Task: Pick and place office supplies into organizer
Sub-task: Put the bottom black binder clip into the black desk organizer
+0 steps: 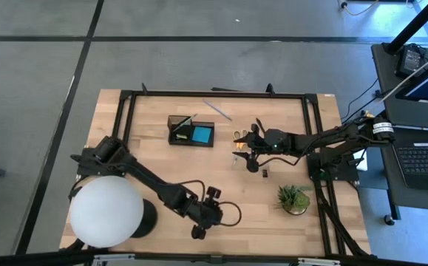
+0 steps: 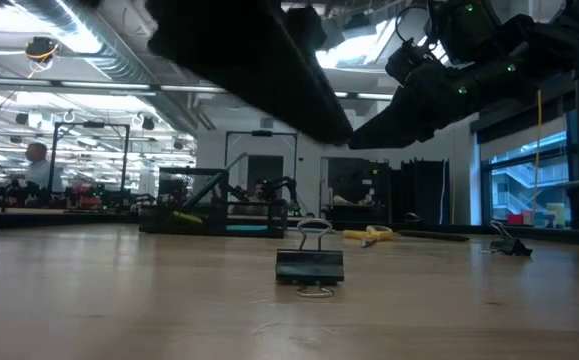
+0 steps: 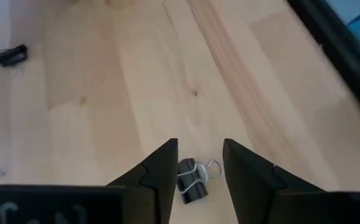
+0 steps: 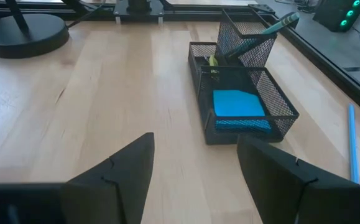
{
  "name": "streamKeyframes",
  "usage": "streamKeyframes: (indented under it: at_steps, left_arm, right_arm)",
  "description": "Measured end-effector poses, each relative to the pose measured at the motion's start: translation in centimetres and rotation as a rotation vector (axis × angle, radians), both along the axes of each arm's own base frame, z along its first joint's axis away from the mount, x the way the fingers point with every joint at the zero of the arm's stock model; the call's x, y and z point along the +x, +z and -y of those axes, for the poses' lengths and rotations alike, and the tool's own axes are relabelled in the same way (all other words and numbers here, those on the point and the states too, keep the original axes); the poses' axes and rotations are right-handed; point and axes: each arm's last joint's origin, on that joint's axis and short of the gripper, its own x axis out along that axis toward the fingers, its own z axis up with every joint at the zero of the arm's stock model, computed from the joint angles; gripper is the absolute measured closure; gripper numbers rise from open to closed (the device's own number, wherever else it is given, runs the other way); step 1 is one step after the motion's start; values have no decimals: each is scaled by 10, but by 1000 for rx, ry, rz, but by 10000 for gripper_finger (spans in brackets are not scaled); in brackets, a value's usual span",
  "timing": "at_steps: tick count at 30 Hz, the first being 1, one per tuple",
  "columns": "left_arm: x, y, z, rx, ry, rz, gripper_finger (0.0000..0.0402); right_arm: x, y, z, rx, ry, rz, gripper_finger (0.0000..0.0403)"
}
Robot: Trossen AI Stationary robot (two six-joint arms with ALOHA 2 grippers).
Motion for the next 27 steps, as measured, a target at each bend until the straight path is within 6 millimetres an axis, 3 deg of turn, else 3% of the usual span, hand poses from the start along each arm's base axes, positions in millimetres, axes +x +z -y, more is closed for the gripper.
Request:
streamKeyframes:
  at_steps: [7,20,27]
  left_arm:
    - [2,-25,3,57,-7,-55,279]
    - [6,-40,-2,75,20,-87,281]
    - [7,-39,-5,60,41,-86,320]
  right_arm:
    - [-1,-2,0,23,-8,-15,170]
    - [-1,-2,0,23,-9,-22,170]
    - [-1,-3,0,21,-8,-25,170]
